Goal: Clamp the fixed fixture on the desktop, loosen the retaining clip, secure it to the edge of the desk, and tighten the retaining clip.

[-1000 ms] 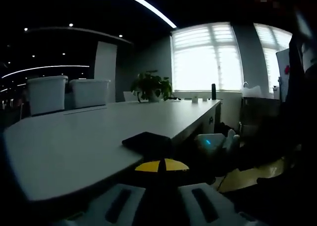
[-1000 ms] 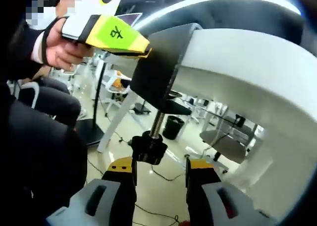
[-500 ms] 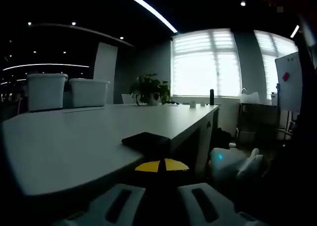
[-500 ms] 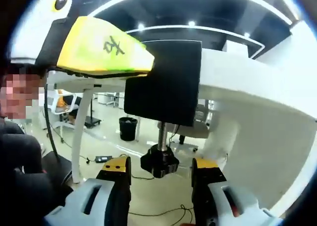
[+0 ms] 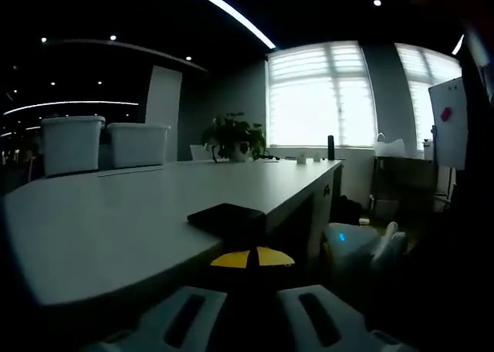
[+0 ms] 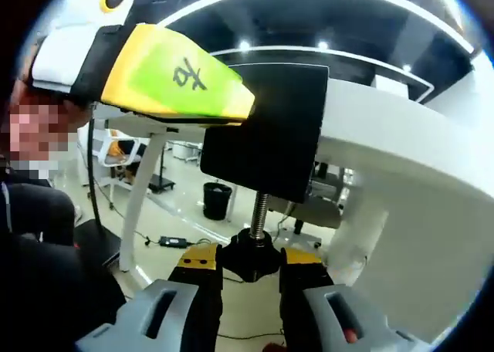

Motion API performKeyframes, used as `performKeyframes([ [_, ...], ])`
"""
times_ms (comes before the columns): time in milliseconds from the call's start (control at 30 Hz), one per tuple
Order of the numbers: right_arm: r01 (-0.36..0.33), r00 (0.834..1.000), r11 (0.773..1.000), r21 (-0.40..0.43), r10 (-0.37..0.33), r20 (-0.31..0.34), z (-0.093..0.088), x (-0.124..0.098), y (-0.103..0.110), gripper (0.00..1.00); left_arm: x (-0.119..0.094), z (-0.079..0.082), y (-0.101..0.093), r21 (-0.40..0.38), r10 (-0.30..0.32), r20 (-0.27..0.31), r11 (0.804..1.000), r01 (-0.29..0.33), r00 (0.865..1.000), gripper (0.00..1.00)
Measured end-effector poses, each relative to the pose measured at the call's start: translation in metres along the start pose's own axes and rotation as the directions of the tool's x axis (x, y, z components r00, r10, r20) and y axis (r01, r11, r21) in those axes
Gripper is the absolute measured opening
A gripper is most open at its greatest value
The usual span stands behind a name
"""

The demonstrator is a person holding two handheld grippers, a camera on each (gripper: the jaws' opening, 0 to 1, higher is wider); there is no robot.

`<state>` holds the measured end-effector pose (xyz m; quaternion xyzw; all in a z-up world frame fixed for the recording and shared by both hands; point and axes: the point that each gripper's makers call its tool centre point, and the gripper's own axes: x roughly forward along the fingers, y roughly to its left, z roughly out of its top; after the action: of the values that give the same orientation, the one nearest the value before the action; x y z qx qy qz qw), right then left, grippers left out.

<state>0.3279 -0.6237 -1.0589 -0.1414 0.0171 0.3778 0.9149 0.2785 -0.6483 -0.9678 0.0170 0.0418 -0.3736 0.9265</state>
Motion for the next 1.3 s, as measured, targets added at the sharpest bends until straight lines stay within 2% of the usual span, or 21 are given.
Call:
performKeyframes([
  [100,-0.129,0.991,0.99,-0.052,0.131,0.033,0.002,-0.001,0.001,0.25,0.001,0.001,-0.001,0.006,0.007,-0.011,1.0,-0.007,1.0,0.01],
  [167,-0.229,0.972,0.97,-0.084,0.233,0.04,0.003,-0.002,0.003,0.25,0.001,0.001,-0.001,0.014,0.012,-0.02,1.0,-0.011,1.0,0.01],
  [200,-0.286,0.956,0.952,-0.109,0.291,0.037,0.003,-0.002,0.003,0.26,0.001,0.001,0.0,0.015,0.011,-0.024,1.0,-0.011,1.0,0.01],
  [267,-0.332,0.939,0.932,-0.148,0.342,0.046,0.005,-0.002,0.002,0.26,0.002,0.001,-0.001,0.023,0.005,-0.041,1.0,-0.004,0.999,0.01],
  [300,-0.373,0.923,0.917,-0.139,0.382,0.048,0.004,-0.002,0.004,0.26,0.002,0.001,-0.001,0.033,0.004,-0.052,0.999,-0.002,0.999,0.01],
  [400,-0.422,0.897,0.892,-0.161,0.436,0.067,0.005,-0.002,0.005,0.26,0.003,0.001,-0.001,0.037,0.006,-0.069,0.999,-0.003,0.998,0.01],
  [500,-0.445,0.884,0.881,-0.163,0.461,0.076,0.005,-0.002,0.005,0.26,0.003,0.0,0.0,0.005,0.01,-0.083,1.0,-0.01,0.997,0.01],
  [667,-0.432,0.884,0.877,-0.209,0.458,0.091,0.005,0.0,0.006,0.27,0.003,-0.001,0.001,-0.026,0.016,-0.082,0.999,-0.018,0.996,0.01],
  [700,-0.396,0.895,0.881,-0.258,0.433,0.105,0.007,0.0,0.003,0.27,0.004,-0.001,0.001,-0.049,0.011,-0.073,0.999,-0.014,0.997,0.01],
  [767,-0.347,0.919,0.896,-0.279,0.384,0.093,0.007,-0.002,0.001,0.27,0.003,-0.001,0.001,-0.07,0.012,-0.061,0.997,-0.017,0.998,0.01],
  [900,-0.272,0.957,0.945,-0.182,0.285,0.054,0.0,-0.006,-0.001,0.31,0.003,-0.002,0.002,-0.089,0.019,-0.042,0.996,-0.023,0.999,0.01],
  [967,-0.198,0.979,0.973,-0.122,0.203,0.028,-0.005,-0.009,-0.004,0.31,0.003,-0.002,0.002,-0.108,0.017,-0.033,0.994,-0.02,0.999,0.01],
  [1033,-0.136,0.99,0.987,-0.087,0.139,0.03,-0.002,-0.011,-0.007,0.32,0.002,-0.002,0.002,-0.104,0.013,-0.023,0.994,-0.016,1.0,0.01],
  [1100,-0.09,0.996,0.996,-0.026,0.091,0.023,0.0,-0.011,-0.007,0.37,0.002,-0.002,0.002,-0.098,0.009,-0.016,0.995,-0.011,1.0,0.01],
  [1200,0.039,0.999,0.999,0.022,-0.039,0.01,0.0,-0.009,-0.012,0.44,0.003,-0.001,0.001,-0.085,0.009,-0.008,0.996,-0.009,1.0,0.01],
  [1233,0.115,0.993,0.99,0.077,-0.115,-0.007,-0.003,-0.008,-0.017,0.45,0.003,0.0,0.001,-0.079,0.01,-0.004,0.997,-0.01,1.0,0.01],
  [1300,0.166,0.986,0.979,0.118,-0.164,-0.025,-0.006,-0.005,-0.017,0.48,0.003,0.0,0.001,-0.084,0.01,0.004,0.996,-0.01,1.0,0.01],
])
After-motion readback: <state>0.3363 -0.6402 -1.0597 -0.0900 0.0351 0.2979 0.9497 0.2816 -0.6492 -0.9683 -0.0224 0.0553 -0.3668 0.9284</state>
